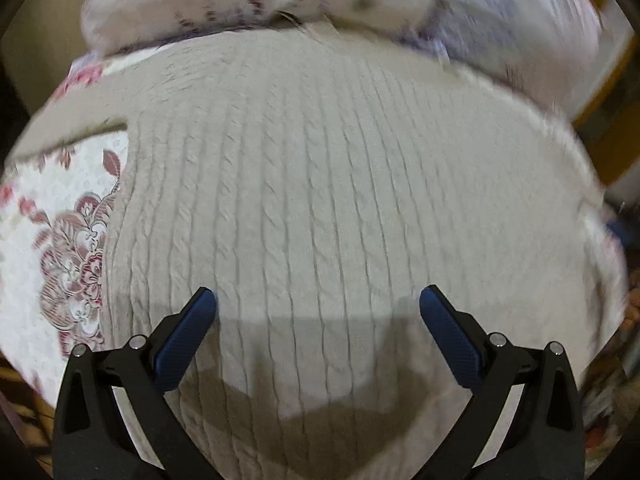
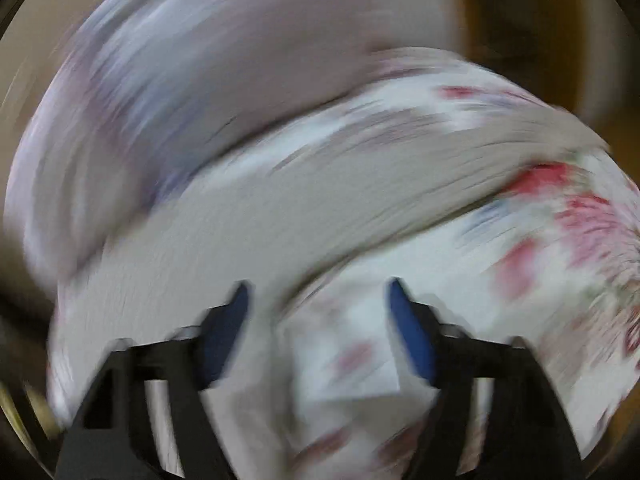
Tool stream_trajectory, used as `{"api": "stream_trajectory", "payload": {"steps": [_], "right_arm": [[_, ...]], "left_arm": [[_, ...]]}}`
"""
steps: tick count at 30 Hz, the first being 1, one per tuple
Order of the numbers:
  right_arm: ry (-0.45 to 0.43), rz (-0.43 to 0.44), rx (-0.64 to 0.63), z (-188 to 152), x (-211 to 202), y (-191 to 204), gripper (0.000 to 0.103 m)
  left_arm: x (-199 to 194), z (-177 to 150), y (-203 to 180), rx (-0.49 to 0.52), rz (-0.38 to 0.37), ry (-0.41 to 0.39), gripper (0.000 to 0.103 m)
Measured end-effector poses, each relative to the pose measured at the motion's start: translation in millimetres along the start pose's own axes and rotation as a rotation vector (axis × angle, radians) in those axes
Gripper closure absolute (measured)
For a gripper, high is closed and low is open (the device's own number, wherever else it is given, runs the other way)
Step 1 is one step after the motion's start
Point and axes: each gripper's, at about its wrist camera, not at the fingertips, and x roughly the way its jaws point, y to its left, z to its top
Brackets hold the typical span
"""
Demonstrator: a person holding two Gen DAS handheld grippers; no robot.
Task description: Fold small clothes
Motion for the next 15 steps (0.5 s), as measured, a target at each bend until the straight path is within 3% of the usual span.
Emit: {"api": "stream_trajectory", "payload": {"steps": [4, 7, 9, 11, 15], "right_arm": [[-0.076, -0.040, 0.425, 71.0, 11.4, -120.1, 0.055], [-0.079, -0.038, 0.618, 81.8, 24.0, -168.1, 0.062], [-0.077, -0.047, 0.665, 82.6, 32.7, -179.6, 0.071], [-0.100, -0.050, 0.689, 85.3, 39.4, -187.6, 0.088], [-0.112, -0.050, 0.733, 91.1, 43.2, -198.0, 0.094]], "left_arm": [[-9.1, 22.7, 29.3, -0.134, 0.017, -0.086, 0.002], [-14.3, 34.9, 44.5, -0.180, 0.094, -0.120, 0.002], [-19.4, 42.0, 59.8, -0.222, 0.135, -0.131, 0.002], [-22.2, 49.0, 78.9, -0.277, 0.164, -0.135, 0.002], [-35.4, 57.3, 119.3, -0.374, 0.243, -0.174, 0.002]]}}
